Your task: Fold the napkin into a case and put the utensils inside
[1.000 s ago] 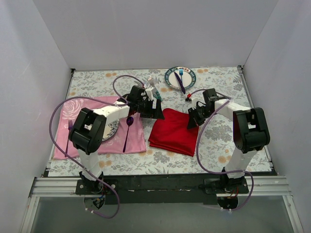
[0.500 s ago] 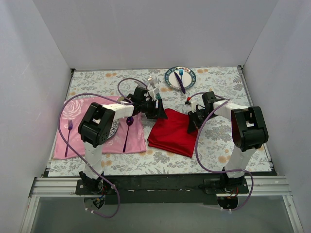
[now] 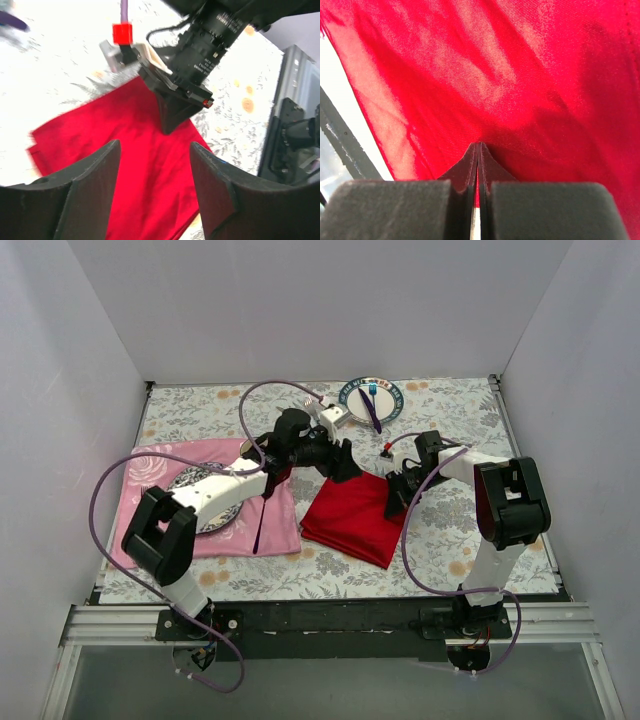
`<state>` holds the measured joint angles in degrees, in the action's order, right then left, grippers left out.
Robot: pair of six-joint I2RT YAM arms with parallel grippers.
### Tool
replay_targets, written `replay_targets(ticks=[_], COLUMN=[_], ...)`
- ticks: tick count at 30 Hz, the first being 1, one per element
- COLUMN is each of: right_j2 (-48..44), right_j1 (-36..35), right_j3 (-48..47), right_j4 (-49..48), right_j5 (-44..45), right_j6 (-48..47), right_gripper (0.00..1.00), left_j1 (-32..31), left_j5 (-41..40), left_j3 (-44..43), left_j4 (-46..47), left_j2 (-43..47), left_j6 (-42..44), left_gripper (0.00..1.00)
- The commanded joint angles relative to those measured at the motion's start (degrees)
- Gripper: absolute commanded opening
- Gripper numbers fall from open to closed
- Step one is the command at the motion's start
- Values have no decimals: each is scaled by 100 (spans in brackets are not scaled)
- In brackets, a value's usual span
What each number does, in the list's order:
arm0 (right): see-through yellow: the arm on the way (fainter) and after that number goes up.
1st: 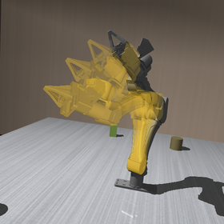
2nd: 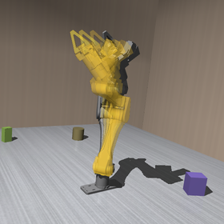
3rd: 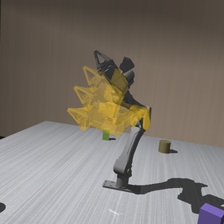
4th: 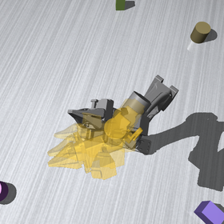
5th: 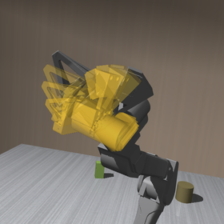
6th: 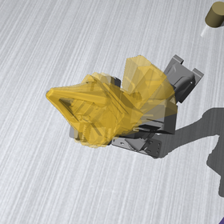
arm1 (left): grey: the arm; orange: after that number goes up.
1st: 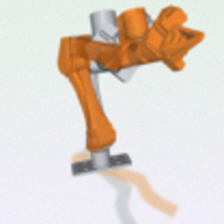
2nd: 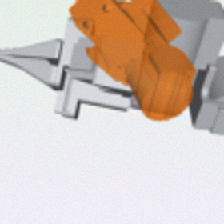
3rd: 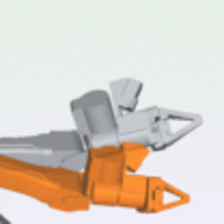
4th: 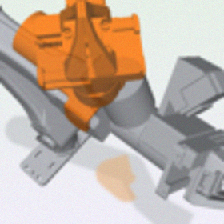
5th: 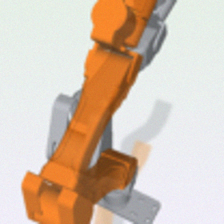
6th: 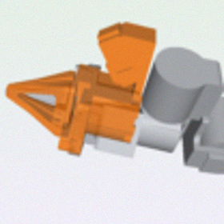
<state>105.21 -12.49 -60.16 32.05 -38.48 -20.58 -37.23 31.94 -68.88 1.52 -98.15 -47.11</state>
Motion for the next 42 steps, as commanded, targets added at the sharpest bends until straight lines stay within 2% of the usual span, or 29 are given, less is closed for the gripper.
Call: replay_targets(ticks=[1,4,7,9,12,13,16,21,23,25,27,29,30,32,36,40,42], right_j2=[210,176,-78,-263,-545,-597,-572,-466,-641,-1062,-1492,-1739,-1949,-2153,-2680,-2874,-2953], right_j1=[-34,-34,-34,-25,-25,-25,-17,1,-8,-112,-305,-701,-859,-1307,-2037,-2870,-3048], right_j3=[31,-118,-250,-364,-679,-759,-839,-822,-664,-411,-251,20,118,442,1040,1428,1655], right_j4=[398,600,801,890,1144,1215,1373,1514,1445,1120,839,698,601,434,56,-313,-436], right_j5=[289,87,-333,-607,-933,-890,-582,-476,-555,-468,-171,41,286,446,902,1386,1519], right_j6=[-192,-175,-262,-367,-534,-570,-736,-983,-1132,-1220,-1474,-1746,-1809,-1888,-1696,-1239,-1151], right_gripper=[1,1,1,1,8,10,11,18,24,31,32,33,33,34,41,45,45], left_j1=[233,550,603,594,595,594,603,603,594,594,629,682,682,709,709,709,709], left_j5=[-610,-541,-191,100,313,243,-21,-144,-145,-180,-180,-92,-118,-171,-206,-92,-110], left_j3=[393,288,138,156,304,375,848,1166,1420,1789,2404,2869,2976,3056,3169,3477,3565], left_j4=[-389,-801,-1118,-1363,-1907,-2023,-2129,-2410,-2393,-1999,-1395,-1120,-884,-864,-1031,-1022,-1040], left_j2=[577,481,411,402,428,506,866,1052,1261,1552,2149,2483,2755,2897,3178,3416,3434], left_j6=[800,625,738,1070,1642,2105,2748,3243,3436,3455,3166,2893,2466,1919,453,-366,-570], left_gripper=[59,63,64,64,63,63,60,55,53,49,44,45,45,41,35,29,23])
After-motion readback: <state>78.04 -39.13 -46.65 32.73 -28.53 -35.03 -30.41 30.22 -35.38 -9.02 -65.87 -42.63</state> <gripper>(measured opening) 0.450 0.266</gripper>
